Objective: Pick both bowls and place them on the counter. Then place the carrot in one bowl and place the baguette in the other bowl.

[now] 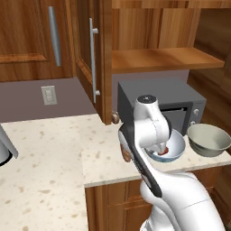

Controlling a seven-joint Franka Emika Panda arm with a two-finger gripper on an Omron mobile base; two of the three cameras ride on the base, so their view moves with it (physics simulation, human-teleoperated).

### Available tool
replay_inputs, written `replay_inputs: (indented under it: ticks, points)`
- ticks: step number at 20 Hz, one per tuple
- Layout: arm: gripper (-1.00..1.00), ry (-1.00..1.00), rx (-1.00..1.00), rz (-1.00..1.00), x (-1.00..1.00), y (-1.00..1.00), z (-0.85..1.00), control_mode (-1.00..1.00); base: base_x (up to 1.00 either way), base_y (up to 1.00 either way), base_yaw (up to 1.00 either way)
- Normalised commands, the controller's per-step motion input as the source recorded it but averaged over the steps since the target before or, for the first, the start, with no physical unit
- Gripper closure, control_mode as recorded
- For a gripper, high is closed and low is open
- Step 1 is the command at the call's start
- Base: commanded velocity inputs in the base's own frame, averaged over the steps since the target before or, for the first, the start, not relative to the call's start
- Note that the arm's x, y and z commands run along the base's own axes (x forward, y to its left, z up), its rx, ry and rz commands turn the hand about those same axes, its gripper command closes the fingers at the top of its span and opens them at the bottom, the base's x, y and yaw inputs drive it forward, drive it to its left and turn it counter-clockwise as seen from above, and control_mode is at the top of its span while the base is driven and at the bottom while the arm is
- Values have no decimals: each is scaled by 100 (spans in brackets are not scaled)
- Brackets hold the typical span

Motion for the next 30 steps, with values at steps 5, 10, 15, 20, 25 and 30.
replay_inputs:
  ticks: [5,10,15,20,25,30]
  points:
    - [-100,-2,-5,0,17,29,-19,-100,0,0,0]
    - [-100,0,-7,0,21,4,-16,-100,0,0,0]
    - [-100,0,-5,0,20,0,-16,-100,0,0,0]
    - [-100,0,-1,0,21,-3,-15,-100,0,0,0]
    - [-100,0,0,0,23,-10,-22,-100,0,0,0]
    - [-100,0,0,0,19,-11,-27,-100,0,0,0]
